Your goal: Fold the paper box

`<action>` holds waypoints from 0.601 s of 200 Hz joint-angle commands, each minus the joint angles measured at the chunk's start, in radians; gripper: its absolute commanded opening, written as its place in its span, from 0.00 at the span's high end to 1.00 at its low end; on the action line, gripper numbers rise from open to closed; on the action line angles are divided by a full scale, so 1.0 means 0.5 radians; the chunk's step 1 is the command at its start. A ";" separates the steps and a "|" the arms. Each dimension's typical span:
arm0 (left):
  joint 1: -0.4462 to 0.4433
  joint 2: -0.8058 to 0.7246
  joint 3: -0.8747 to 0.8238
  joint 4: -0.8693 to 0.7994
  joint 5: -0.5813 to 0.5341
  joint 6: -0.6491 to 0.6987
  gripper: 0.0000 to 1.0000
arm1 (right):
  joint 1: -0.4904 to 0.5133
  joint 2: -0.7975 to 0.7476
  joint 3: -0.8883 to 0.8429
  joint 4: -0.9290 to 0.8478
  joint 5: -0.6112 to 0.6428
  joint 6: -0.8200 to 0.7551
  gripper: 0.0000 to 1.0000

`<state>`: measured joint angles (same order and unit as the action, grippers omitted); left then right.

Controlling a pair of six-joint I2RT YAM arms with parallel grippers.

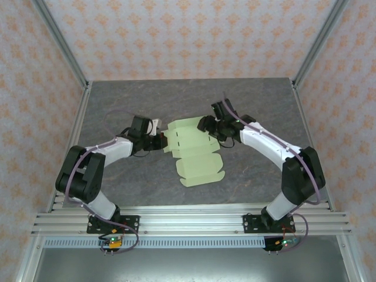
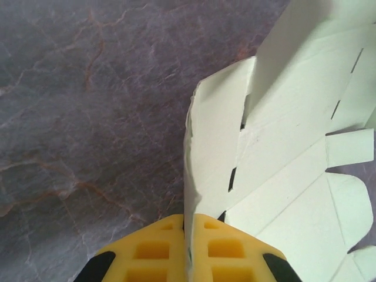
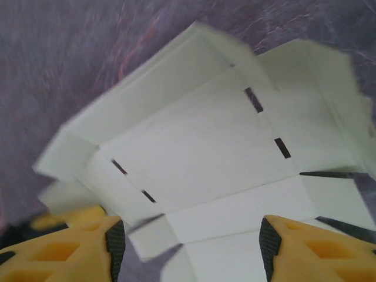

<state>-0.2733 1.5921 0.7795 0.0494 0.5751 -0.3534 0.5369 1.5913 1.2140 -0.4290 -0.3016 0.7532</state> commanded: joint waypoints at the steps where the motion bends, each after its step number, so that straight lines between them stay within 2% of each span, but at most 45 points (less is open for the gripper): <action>1: -0.097 -0.087 -0.090 0.600 -0.199 0.153 1.00 | -0.003 -0.026 0.025 0.080 -0.005 0.930 0.33; 25: -0.264 -0.184 -0.220 0.824 -0.375 0.469 1.00 | -0.011 0.032 0.003 0.270 -0.168 1.423 0.27; 45: -0.317 -0.205 -0.254 0.902 -0.407 0.575 1.00 | -0.006 0.084 0.122 0.284 -0.214 1.469 0.26; 86: -0.346 -0.202 -0.352 1.044 -0.530 0.589 1.00 | -0.030 0.118 0.201 0.116 -0.051 1.607 0.28; 105: -0.349 -0.199 -0.374 1.081 -0.557 0.568 1.00 | -0.040 0.151 0.201 0.159 -0.056 1.623 0.38; 120: -0.347 -0.177 -0.370 1.093 -0.555 0.553 1.00 | -0.040 0.179 0.206 0.183 -0.057 1.611 0.61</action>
<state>-0.4389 1.5116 0.6018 0.5106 0.3462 -0.0956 0.5224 1.6505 1.2930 -0.3359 -0.3569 1.5169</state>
